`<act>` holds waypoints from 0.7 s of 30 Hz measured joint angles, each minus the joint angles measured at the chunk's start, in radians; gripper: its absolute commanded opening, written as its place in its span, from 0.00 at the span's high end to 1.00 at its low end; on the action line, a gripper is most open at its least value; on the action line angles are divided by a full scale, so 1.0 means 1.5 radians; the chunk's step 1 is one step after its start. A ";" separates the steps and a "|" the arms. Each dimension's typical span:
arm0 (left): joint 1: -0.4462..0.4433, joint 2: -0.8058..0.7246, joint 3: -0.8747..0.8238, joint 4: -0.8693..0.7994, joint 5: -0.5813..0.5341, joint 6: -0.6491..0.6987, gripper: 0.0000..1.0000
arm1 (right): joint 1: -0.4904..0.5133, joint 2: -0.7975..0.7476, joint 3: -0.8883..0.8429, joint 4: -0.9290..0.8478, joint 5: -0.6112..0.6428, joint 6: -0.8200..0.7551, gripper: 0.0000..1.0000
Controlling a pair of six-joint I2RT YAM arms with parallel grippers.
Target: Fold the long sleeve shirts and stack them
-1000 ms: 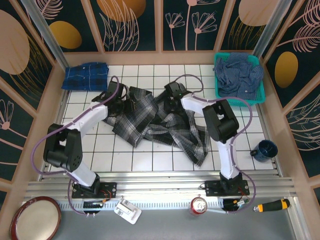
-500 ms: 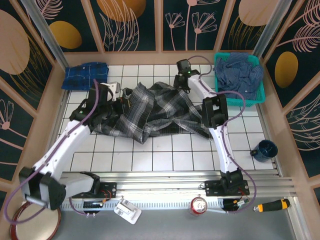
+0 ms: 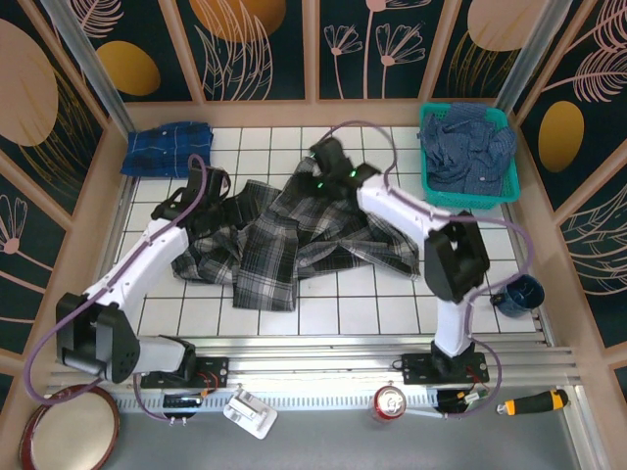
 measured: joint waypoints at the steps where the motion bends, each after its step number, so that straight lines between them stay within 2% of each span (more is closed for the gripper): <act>1: 0.005 0.018 0.014 -0.004 -0.010 -0.002 0.12 | 0.030 -0.016 -0.032 0.034 -0.016 0.011 0.29; 3: 0.020 0.070 0.055 -0.008 -0.025 -0.010 0.16 | 0.078 -0.026 -0.090 0.093 -0.036 0.035 0.29; 7: 0.054 0.175 0.112 0.002 -0.031 -0.019 0.23 | 0.120 -0.002 -0.185 0.167 -0.050 0.085 0.29; 12: 0.063 0.285 0.156 0.012 0.001 -0.013 0.35 | 0.160 0.049 -0.158 0.161 -0.025 0.102 0.27; 15: 0.062 0.318 0.163 0.023 0.021 -0.009 0.52 | 0.180 0.075 -0.108 0.153 -0.012 0.102 0.30; 16: 0.062 0.327 0.166 0.027 0.032 -0.009 0.60 | 0.185 0.086 -0.088 0.147 -0.006 0.101 0.30; 18: 0.062 0.342 0.175 0.033 0.051 -0.006 0.74 | 0.190 0.110 -0.049 0.128 0.007 0.096 0.38; 20: 0.062 0.361 0.197 0.037 0.063 -0.002 0.83 | 0.192 0.138 -0.015 0.110 0.020 0.087 0.57; 21: 0.062 0.371 0.211 0.037 0.066 -0.002 0.88 | 0.192 0.147 -0.003 0.097 0.028 0.080 0.64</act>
